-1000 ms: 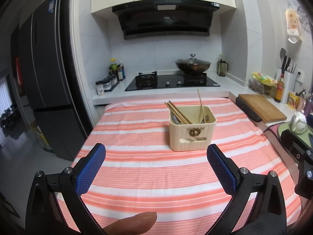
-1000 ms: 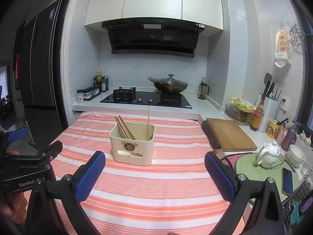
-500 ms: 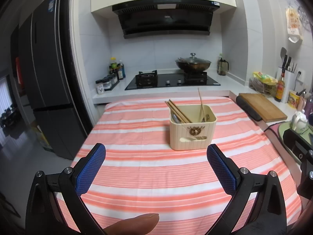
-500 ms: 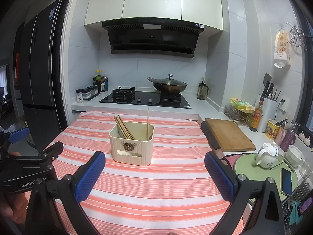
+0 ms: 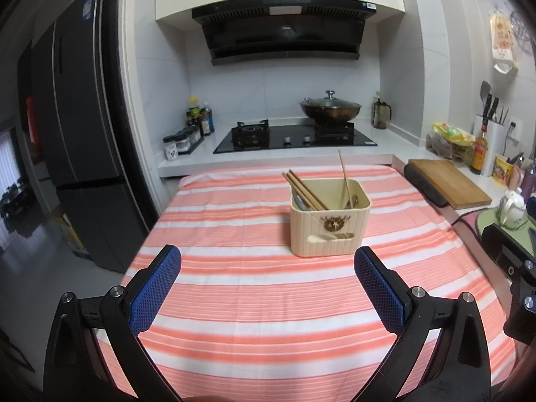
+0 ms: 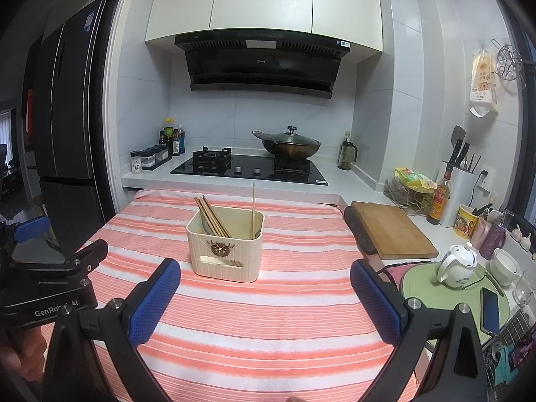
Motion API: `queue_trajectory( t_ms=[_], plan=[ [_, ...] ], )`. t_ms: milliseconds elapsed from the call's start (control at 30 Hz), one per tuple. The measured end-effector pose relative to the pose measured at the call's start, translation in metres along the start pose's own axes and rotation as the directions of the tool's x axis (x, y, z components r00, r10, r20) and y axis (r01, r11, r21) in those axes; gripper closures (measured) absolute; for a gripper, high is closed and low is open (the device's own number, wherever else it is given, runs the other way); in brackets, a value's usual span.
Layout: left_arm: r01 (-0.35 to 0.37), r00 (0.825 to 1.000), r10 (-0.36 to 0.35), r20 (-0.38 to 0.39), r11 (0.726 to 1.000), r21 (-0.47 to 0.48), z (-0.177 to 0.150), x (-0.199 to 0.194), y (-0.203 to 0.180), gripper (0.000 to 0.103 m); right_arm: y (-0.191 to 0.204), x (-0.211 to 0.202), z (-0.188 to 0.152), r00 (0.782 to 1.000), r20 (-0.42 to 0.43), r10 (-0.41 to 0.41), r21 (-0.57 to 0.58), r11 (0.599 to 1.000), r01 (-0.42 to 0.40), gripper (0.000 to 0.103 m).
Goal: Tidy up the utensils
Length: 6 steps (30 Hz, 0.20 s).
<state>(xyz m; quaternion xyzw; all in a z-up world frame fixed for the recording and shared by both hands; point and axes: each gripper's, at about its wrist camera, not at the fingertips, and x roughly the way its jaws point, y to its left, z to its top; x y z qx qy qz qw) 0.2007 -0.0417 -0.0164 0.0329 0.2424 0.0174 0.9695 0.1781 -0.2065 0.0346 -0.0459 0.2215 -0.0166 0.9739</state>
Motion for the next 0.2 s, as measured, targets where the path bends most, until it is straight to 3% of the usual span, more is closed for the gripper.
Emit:
queue_trajectory(
  t_ms=[200],
  plan=[
    [-0.009,0.999,0.009,0.037,1.0,0.003,0.0012,-0.0058,-0.0043,0.0,0.0013,0.0007,-0.0001,1.0,-0.002,0.004,-0.004,1.0,-0.004,0.0]
  ],
)
